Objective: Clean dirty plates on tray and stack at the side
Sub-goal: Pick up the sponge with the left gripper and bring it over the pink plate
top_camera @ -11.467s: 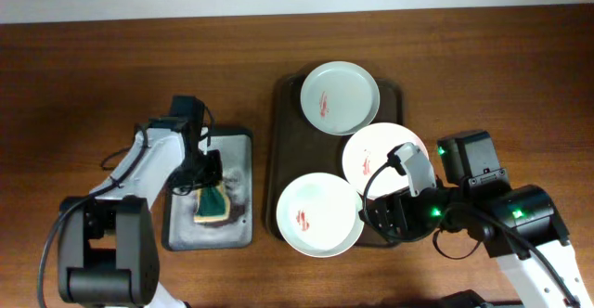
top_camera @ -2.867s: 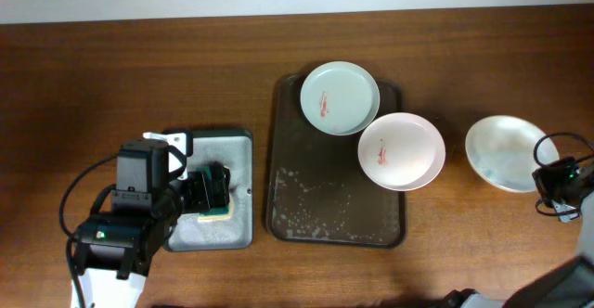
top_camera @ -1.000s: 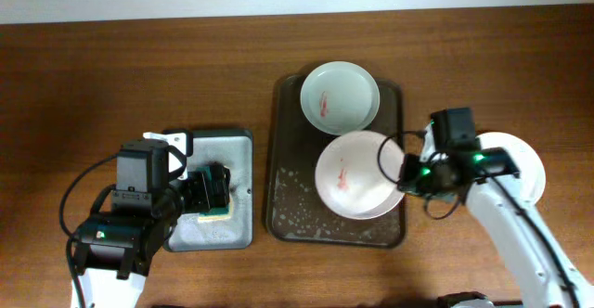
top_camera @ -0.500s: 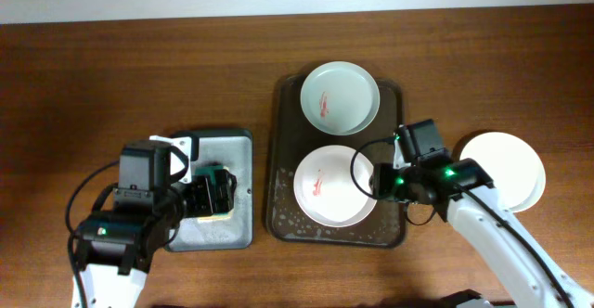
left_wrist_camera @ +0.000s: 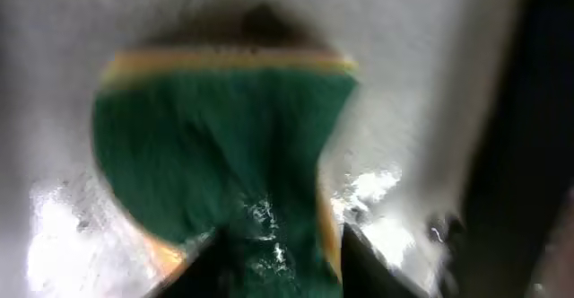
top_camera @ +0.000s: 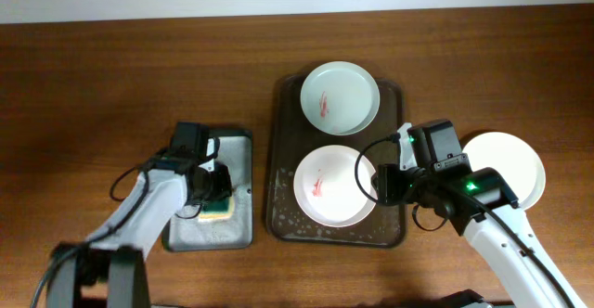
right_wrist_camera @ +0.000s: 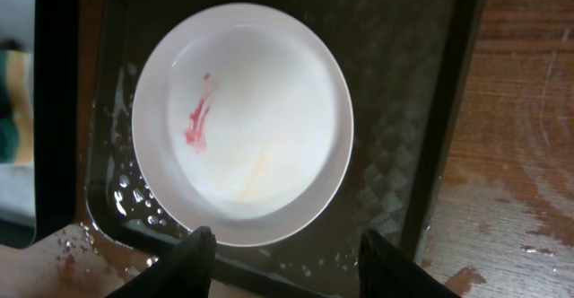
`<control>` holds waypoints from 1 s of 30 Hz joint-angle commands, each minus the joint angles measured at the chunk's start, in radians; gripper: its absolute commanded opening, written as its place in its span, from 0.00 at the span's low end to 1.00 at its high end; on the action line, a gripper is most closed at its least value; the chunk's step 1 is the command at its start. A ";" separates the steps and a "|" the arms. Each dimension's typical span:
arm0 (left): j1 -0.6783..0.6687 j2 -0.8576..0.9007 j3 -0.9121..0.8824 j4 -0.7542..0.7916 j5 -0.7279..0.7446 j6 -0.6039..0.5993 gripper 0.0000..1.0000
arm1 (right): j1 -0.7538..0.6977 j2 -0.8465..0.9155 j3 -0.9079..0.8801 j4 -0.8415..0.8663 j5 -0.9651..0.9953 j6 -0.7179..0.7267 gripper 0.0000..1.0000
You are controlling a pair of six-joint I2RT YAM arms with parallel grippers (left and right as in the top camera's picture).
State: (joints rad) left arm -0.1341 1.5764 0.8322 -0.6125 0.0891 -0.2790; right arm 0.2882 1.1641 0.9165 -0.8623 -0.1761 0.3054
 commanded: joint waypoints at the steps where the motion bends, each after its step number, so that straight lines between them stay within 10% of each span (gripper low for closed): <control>1: -0.002 0.122 -0.011 0.066 0.000 0.003 0.10 | 0.006 -0.004 0.013 0.001 -0.005 -0.013 0.53; 7: -0.001 0.116 0.060 -0.055 0.007 0.004 0.00 | 0.006 -0.004 0.013 0.001 -0.005 -0.013 0.53; 12: -0.002 0.056 0.210 -0.277 -0.003 0.005 0.50 | 0.006 -0.004 0.013 -0.005 -0.005 -0.013 0.53; 18: -0.004 0.050 0.163 -0.338 0.021 0.003 0.57 | 0.006 -0.004 0.013 -0.009 -0.004 -0.013 0.53; 23: -0.025 0.050 0.014 -0.187 0.022 -0.027 0.33 | 0.006 -0.004 0.013 -0.009 -0.004 -0.013 0.53; 25: -0.025 0.050 -0.021 -0.135 0.018 -0.026 0.00 | 0.006 -0.004 0.013 -0.009 0.002 -0.013 0.53; 30: -0.024 0.033 0.040 -0.191 0.015 0.008 0.00 | 0.006 -0.001 0.013 0.007 0.076 -0.013 0.53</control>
State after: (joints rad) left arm -0.1524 1.6123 0.8505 -0.7551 0.1013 -0.2951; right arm 0.2882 1.1641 0.9165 -0.8677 -0.1623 0.3023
